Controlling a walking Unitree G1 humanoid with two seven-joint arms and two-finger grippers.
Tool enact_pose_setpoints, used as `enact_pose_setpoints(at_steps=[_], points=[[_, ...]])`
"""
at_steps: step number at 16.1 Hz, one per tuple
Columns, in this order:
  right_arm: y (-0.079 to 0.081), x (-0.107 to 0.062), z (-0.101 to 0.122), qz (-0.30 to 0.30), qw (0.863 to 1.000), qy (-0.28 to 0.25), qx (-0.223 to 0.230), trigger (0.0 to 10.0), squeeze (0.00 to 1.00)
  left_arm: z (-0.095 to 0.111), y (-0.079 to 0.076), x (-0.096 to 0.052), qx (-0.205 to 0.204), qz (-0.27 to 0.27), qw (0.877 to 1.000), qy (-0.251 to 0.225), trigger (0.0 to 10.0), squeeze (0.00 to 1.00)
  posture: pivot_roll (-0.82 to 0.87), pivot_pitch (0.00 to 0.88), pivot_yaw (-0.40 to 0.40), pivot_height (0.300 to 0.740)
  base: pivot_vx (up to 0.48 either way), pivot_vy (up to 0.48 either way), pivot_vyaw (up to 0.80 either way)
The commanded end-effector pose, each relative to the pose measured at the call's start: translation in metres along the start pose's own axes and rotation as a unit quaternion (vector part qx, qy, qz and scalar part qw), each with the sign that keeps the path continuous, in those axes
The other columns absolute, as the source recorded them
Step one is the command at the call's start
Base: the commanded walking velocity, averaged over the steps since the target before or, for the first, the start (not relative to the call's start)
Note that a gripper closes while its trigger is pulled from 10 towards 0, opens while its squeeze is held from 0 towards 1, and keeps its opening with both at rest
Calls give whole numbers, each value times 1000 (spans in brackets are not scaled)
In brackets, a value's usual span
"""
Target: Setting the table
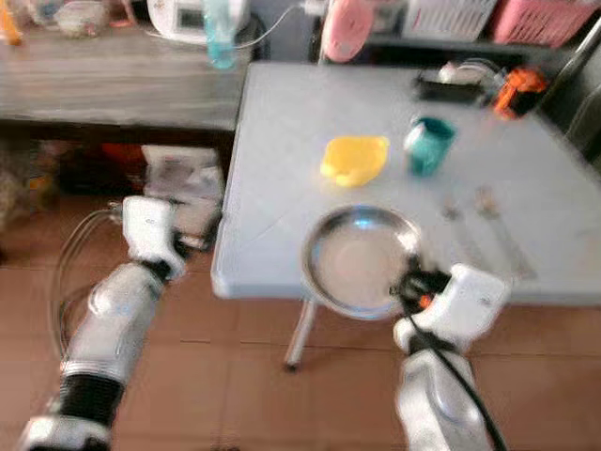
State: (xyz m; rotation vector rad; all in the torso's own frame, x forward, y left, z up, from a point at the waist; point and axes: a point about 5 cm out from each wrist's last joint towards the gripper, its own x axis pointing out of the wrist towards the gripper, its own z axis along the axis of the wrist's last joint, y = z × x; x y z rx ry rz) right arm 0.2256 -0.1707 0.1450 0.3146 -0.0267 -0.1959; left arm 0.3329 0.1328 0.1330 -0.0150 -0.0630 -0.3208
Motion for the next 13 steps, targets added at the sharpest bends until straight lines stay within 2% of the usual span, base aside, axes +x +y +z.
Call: enact_pose_setpoints(at_steps=[1,13], points=[[6,-2,4,9,1000,-13,9,10000,0,0,6,-2,10,11,1000,0,10000,0,48,124,-43,740,0,480,0],[8,1,6,19,1000,-21,-1,10000,0,0,-3,1,0,7,1000,-6,10000,0,54,116,-45,740,0,480,0]])
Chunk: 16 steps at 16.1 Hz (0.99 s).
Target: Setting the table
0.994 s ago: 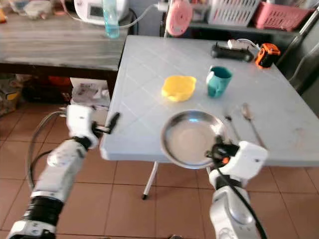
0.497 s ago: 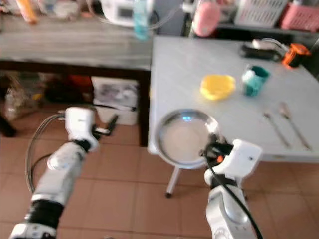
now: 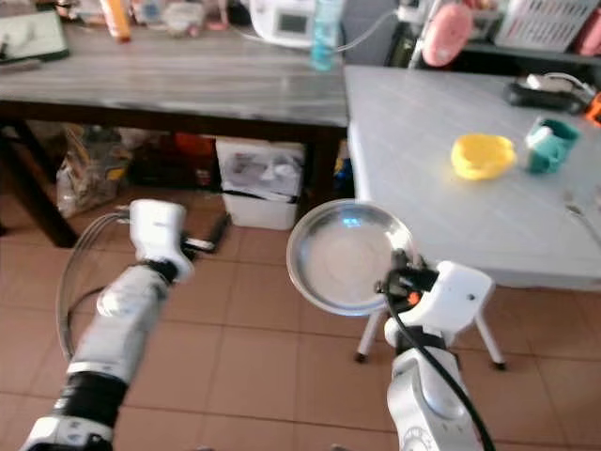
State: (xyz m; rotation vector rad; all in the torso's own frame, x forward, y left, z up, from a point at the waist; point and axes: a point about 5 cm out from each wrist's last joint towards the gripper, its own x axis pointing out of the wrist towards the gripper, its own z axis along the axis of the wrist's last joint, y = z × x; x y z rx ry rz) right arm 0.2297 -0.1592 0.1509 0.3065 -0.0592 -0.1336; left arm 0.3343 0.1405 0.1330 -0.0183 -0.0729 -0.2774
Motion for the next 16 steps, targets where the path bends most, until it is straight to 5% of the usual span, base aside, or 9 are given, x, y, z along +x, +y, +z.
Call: enact_pose_setpoints(at_steps=[1,13,16], points=[[-5,-1,4,-13,1000,-10,0,10000,0,0,-10,3,0,-14,1000,-1,10000,0,54,115,-45,740,0,480,0],[-10,2,10,-16,1000,-23,-13,10000,0,0,-7,5,9,0,1000,-2,10000,0,53,109,-44,740,0,479,0],[-11,2,10,-17,999,-24,-15,10000,0,2,-7,5,9,-2,1000,-11,10000,0,50,107,-42,740,0,0,0]])
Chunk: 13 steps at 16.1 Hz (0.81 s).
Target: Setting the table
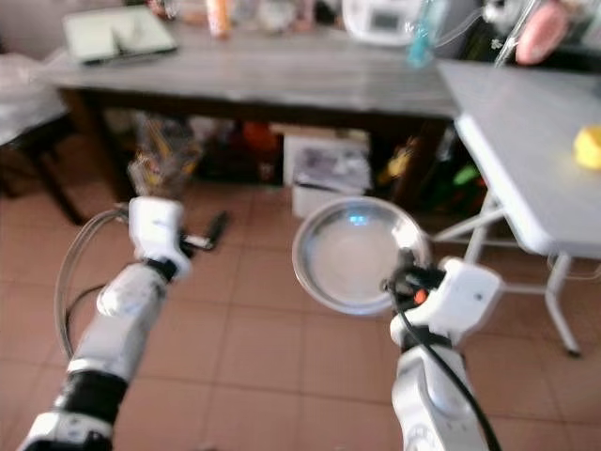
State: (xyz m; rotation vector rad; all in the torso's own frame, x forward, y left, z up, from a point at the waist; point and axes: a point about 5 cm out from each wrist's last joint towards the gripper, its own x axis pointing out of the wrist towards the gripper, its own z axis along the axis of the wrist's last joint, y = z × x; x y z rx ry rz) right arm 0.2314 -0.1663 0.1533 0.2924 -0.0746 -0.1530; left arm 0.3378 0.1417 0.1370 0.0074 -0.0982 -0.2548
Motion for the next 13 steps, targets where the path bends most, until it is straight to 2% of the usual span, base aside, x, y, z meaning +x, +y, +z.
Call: enact_pose_setpoints(at_steps=[1,7,13], points=[[-6,-1,7,-10,1000,-15,-8,10000,0,0,-10,2,-6,-13,1000,-5,10000,0,49,107,-42,740,0,0,0],[-7,1,8,-12,1000,-18,-8,10000,0,2,-15,1,-24,-43,999,-12,10000,0,46,105,-47,740,0,0,0],[-5,1,8,-11,1000,-20,-10,10000,0,2,-20,1,-31,-62,997,-16,10000,0,47,105,-42,740,311,0,0]])
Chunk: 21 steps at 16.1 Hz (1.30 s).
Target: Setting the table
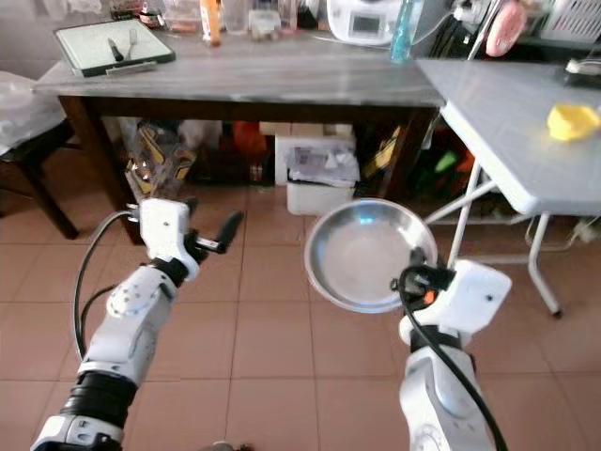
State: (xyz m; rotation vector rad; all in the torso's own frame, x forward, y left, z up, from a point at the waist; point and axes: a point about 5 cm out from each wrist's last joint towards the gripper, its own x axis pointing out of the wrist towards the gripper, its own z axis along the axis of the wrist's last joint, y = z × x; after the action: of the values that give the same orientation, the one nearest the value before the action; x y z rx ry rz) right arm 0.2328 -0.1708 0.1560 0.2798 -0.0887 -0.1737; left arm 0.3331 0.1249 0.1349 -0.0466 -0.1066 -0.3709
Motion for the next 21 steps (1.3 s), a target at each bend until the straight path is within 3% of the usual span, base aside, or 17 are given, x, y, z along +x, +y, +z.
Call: enact_pose_setpoints(at_steps=[1,21], points=[[-2,-1,4,-2,1000,-10,-4,10000,0,4,-3,2,-1,-7,1000,-8,10000,0,49,105,-42,740,382,0,0],[2,4,8,10,1000,-20,-12,10000,0,3,-12,3,-5,-19,1000,-8,10000,0,47,103,-43,740,406,0,0]])
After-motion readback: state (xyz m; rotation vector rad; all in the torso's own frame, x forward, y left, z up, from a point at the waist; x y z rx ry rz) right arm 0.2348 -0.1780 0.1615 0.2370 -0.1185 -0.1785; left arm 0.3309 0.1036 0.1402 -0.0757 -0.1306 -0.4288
